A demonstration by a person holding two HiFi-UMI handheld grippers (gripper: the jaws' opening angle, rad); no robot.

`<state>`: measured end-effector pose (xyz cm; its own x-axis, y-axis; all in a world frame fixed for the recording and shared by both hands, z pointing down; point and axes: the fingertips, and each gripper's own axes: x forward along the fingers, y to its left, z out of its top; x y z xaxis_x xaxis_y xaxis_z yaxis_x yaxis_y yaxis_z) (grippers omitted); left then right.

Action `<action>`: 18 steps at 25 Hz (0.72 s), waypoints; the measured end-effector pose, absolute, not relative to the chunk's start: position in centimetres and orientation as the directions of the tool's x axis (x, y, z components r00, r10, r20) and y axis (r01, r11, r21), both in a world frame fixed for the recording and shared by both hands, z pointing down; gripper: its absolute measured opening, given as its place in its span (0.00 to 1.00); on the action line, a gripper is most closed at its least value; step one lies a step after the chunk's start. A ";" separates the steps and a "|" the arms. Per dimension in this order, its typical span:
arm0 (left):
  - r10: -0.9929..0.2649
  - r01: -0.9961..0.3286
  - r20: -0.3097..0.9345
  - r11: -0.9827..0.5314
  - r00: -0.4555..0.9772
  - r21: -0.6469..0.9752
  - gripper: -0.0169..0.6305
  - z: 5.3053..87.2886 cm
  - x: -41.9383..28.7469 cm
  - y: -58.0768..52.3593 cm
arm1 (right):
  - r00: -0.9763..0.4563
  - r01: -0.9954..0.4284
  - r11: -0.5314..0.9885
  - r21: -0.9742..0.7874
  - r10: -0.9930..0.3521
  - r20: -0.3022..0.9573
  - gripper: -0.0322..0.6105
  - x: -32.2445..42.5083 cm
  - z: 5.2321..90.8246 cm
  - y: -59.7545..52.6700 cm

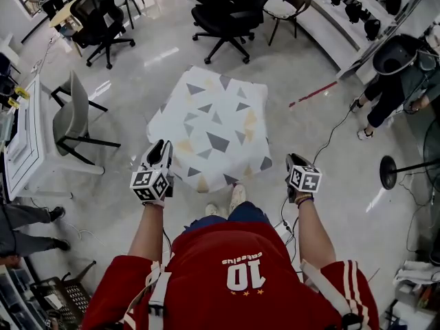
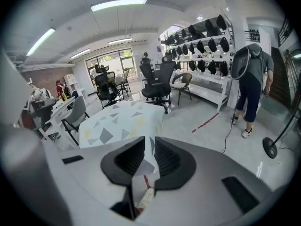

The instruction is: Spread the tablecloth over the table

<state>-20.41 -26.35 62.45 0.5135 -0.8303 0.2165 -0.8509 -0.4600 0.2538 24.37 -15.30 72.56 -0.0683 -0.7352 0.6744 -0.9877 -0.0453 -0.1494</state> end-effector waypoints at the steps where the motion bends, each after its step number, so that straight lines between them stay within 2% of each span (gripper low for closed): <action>1: -0.834 -0.855 0.216 -0.455 0.507 0.251 0.19 62.1 -20.5 -26.6 | -0.068 -0.988 -0.044 -0.150 -0.742 0.667 0.15 24.5 72.1 -15.9; 9: -0.883 -0.899 0.198 -0.386 0.425 0.206 0.19 58.3 -21.4 -28.6 | -0.099 -0.987 0.004 -0.159 -0.800 0.592 0.15 25.8 67.4 -21.6; 18: -0.918 -0.916 0.054 -0.387 0.394 0.108 0.19 48.2 -18.6 -29.4 | -0.216 -0.974 0.171 -0.150 -0.902 0.375 0.15 25.1 55.5 -27.2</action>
<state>-18.63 -29.40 48.24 0.3939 -0.9176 0.0539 -0.9158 -0.3869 0.1079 25.08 -27.18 55.46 -0.2163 -0.9015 0.3748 -0.9737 0.1712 -0.1503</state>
